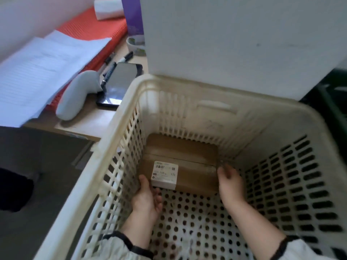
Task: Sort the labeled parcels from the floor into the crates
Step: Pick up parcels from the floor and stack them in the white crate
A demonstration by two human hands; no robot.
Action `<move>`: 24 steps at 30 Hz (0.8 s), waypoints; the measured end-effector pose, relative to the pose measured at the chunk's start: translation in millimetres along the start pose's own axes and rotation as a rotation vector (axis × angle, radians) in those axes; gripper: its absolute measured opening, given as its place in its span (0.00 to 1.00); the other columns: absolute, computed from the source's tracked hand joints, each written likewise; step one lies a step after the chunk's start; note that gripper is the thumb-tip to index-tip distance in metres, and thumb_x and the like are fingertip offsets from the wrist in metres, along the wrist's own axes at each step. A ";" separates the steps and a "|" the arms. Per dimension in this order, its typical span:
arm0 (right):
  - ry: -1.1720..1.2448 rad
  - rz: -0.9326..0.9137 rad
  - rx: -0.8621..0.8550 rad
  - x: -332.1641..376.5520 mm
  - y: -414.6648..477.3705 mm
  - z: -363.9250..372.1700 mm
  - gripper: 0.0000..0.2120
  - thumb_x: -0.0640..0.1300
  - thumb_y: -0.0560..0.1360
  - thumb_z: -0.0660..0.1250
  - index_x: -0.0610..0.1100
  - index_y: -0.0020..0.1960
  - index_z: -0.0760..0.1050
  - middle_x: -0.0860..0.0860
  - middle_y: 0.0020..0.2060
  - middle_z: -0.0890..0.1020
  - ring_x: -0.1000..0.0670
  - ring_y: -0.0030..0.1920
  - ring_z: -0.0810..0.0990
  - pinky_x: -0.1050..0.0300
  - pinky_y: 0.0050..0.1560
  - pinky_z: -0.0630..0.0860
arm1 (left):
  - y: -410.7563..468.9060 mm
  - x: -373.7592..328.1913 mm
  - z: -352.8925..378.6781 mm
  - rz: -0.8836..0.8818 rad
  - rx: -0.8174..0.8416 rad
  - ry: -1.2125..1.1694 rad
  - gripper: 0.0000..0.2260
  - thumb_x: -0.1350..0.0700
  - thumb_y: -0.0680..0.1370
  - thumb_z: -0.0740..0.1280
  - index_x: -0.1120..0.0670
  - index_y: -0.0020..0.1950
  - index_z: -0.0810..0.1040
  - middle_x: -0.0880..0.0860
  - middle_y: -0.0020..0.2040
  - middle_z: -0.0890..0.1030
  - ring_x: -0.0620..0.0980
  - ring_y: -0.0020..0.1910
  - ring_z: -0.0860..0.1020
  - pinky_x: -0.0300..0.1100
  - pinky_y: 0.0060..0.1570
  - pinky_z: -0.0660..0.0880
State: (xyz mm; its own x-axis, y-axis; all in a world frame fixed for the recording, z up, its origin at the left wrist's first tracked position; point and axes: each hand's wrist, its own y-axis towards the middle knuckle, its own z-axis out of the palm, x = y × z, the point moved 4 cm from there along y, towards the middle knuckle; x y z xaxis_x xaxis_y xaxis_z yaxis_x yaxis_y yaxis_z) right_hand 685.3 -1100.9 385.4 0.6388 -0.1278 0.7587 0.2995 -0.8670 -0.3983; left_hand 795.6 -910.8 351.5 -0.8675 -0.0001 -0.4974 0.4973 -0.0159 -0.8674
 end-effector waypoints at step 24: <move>-0.632 -1.010 0.691 218.1 -448.3 -59.0 0.41 0.70 0.64 0.57 0.52 0.73 0.61 0.53 0.72 0.63 0.51 0.73 0.58 0.56 0.72 0.56 | -440.6 -54.5 -421.0 0.753 -0.834 1.062 0.39 0.28 0.66 0.41 0.40 0.75 0.56 0.38 0.72 0.64 0.44 0.71 0.63 0.44 0.64 0.62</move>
State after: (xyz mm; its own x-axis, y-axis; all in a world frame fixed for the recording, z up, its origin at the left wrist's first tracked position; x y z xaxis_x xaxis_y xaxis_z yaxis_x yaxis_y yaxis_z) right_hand 648.5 -768.5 759.9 0.0900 0.8084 0.5817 0.9910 -0.0145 -0.1332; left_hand 627.0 -482.8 754.9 -0.1977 0.9409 -0.2751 0.9788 0.2050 -0.0021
